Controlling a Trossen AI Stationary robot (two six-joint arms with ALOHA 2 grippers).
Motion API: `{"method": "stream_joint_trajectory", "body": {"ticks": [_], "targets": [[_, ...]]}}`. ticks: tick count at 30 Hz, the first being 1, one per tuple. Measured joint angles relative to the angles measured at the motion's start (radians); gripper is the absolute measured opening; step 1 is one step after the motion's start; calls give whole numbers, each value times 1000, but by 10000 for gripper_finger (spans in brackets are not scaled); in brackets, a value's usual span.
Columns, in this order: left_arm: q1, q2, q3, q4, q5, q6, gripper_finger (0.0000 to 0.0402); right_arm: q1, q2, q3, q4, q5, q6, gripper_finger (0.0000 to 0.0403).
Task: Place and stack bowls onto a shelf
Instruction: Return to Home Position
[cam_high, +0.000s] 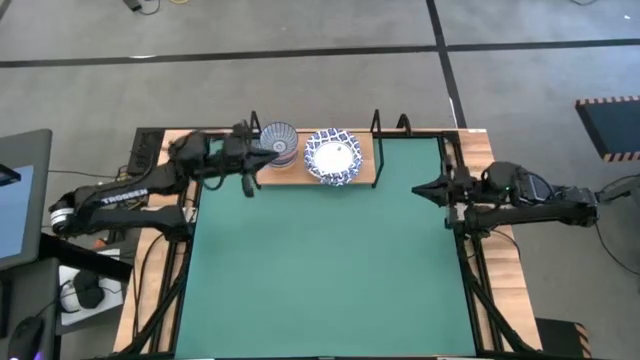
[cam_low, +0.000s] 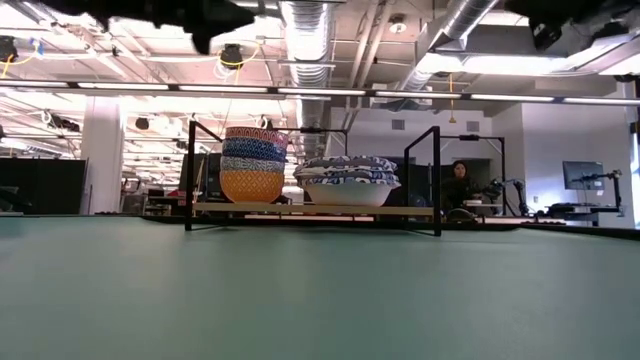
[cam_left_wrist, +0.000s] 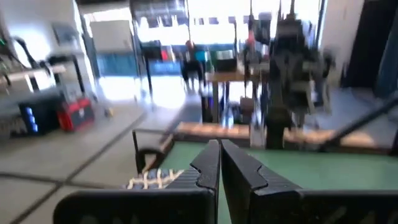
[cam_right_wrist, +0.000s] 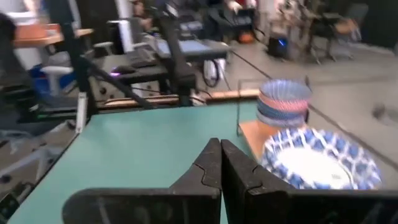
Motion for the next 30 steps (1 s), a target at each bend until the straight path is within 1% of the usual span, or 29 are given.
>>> {"method": "stream_joint_trajectory", "body": {"ticks": [4, 6, 7, 9, 12, 16, 22, 24, 26, 30], "targets": [[-28, -113, -202, 261, -36, -82, 0, 1, -20, -32, 53, -98, -23, 19], [-47, -159, -279, 326, -37, -103, 0, 5, -40, -75, 102, -136, -23, 19], [-60, -179, -311, 332, -36, -106, 0, 9, -52, -101, 131, -141, -23, 19], [-89, -213, -353, 324, -48, -108, 0, 19, -75, -151, 191, -143, -11, 19], [-130, -251, -399, 324, -82, -103, 0, 26, -118, -210, 236, -144, 15, 19], [-165, -302, -452, 324, -114, -68, 0, 32, -189, -260, 242, -144, 32, 19], [-170, -398, -531, 320, -121, -91, 0, 33, -344, -333, 242, -144, 47, 19], [-170, -428, -545, 303, -121, -93, 0, 33, -349, -351, 256, -144, 73, 19], [-170, -458, -548, 267, -114, -91, 0, 35, -346, -357, 229, -154, 89, 19], [-170, -507, -548, 186, -60, -86, 0, 40, -327, -356, 222, -165, 73, 22]]}}
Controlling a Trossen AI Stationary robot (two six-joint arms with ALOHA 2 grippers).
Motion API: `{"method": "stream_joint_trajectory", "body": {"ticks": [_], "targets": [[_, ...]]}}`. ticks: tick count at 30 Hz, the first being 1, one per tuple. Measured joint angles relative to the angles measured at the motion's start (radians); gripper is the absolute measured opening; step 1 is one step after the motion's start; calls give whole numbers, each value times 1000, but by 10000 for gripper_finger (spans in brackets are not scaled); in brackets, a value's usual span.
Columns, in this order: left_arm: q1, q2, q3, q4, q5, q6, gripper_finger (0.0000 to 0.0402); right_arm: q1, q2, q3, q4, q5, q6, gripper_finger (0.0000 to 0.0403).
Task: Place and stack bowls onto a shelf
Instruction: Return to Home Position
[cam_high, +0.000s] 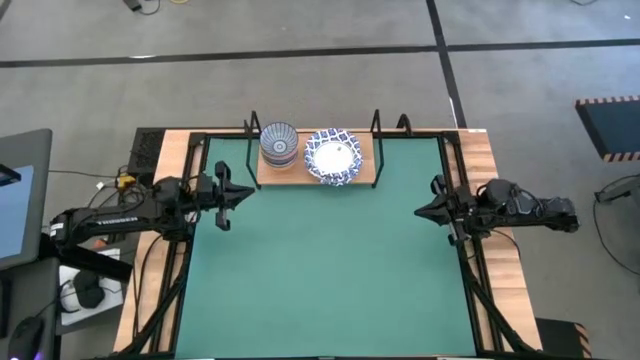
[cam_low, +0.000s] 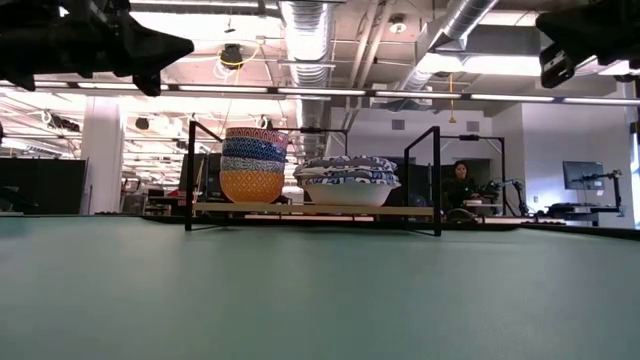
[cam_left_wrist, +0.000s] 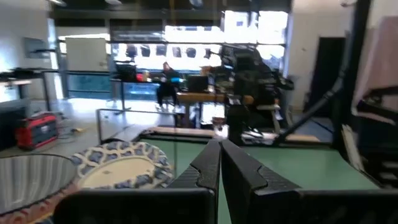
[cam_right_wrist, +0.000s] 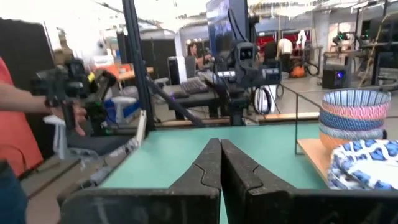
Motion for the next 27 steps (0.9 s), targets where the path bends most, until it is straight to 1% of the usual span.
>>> {"method": "stream_joint_trajectory", "body": {"ticks": [2, 8, 10, 14, 16, 19, 22, 27], "targets": [[0, -19, 0, -41, 30, 10, 0, -1, -6, 0, 4, 0, -13, 22], [0, -69, -2, -137, 24, 63, 0, -2, -13, 1, -2, 2, -18, 22], [0, -81, -29, -110, 25, 62, 0, -2, -12, 1, -4, 8, -33, 22], [0, -115, -112, -55, 19, 6, 0, -2, -12, 1, -4, 28, -42, 22], [1, -136, -111, -84, -1, 6, 0, -2, -12, 1, -4, 29, -42, 22], [1, -158, -111, -96, -2, 27, 0, -3, -12, -1, -11, 34, -39, 22], [1, -190, -111, -99, -3, 41, 0, -3, -16, -42, 39, 50, -27, 22], [1, -258, -111, -160, -4, 43, 0, -3, -20, -152, 166, 51, 65, 22]]}}
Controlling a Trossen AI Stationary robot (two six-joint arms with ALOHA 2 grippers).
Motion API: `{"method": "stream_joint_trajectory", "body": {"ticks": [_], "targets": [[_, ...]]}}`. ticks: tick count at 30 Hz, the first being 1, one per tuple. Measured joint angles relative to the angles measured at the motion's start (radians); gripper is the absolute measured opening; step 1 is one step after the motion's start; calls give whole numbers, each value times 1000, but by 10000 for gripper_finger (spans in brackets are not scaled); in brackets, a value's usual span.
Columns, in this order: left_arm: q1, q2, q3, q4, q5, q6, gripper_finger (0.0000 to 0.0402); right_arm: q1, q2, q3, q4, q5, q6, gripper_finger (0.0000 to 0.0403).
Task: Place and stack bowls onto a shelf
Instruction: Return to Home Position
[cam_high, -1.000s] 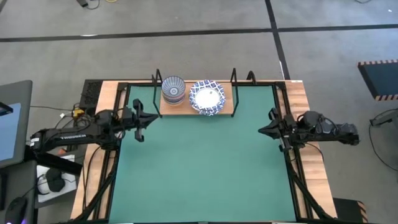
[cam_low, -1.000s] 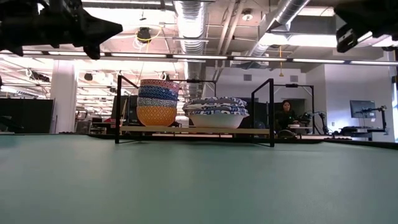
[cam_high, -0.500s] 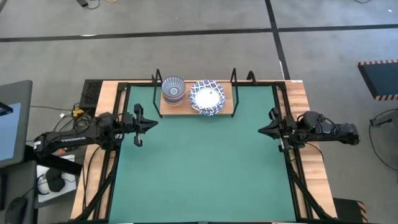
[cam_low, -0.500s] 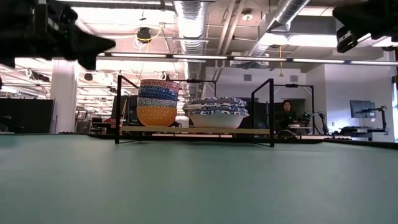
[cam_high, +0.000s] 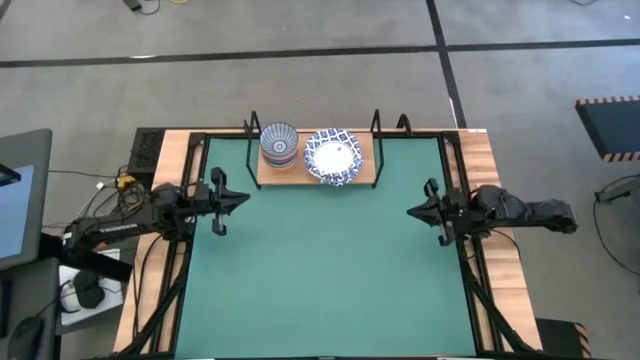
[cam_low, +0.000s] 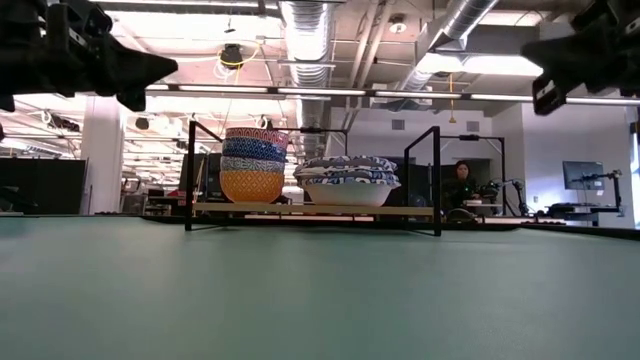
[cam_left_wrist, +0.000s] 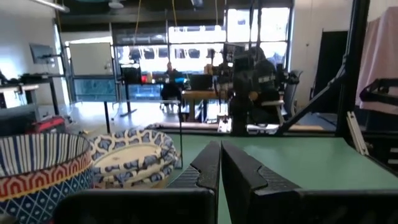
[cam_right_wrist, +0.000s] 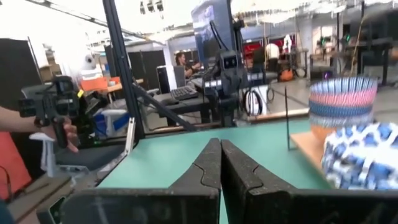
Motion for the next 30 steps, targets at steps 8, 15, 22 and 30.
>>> {"method": "stream_joint_trajectory", "body": {"ticks": [8, 15, 22, 30], "targets": [[0, -101, 0, -50, 2, -11, 0, 3, -2, -62, 16, -1, 27, 23], [0, -100, 3, -89, 15, -12, 0, 1, -2, -69, 17, -2, 23, 23], [0, -99, -1, -101, 10, 27, 0, 0, -1, -73, 16, -1, -49, 23], [0, -98, -2, -195, -14, 55, 0, 0, -1, -75, -30, 3, -78, 23]]}}
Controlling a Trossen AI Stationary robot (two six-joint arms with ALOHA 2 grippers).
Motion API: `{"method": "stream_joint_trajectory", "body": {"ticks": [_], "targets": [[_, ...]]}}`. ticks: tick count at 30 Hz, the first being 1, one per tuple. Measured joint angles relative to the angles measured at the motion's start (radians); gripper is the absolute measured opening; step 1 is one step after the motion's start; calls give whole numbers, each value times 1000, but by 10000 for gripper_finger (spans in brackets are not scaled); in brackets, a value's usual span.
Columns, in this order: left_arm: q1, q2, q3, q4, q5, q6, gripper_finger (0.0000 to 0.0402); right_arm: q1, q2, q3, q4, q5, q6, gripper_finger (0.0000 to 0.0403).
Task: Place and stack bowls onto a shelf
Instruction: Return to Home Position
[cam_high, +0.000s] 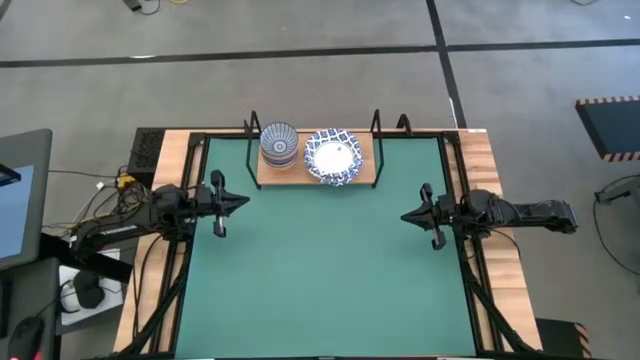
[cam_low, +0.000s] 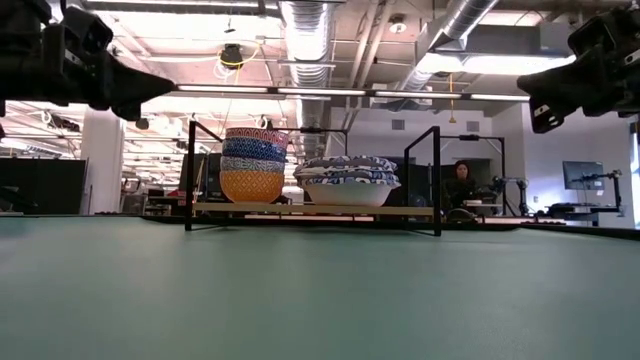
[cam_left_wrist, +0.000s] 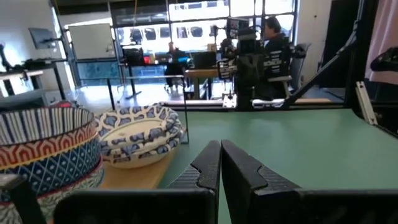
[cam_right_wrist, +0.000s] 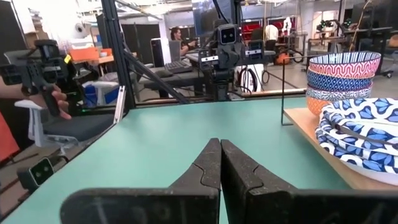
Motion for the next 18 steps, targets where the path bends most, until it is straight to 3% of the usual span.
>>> {"method": "stream_joint_trajectory", "body": {"ticks": [18], "targets": [[-1, 3, -2, -69, 37, -39, 0, 42, 0, -2, -14, -1, 3, 24]]}}
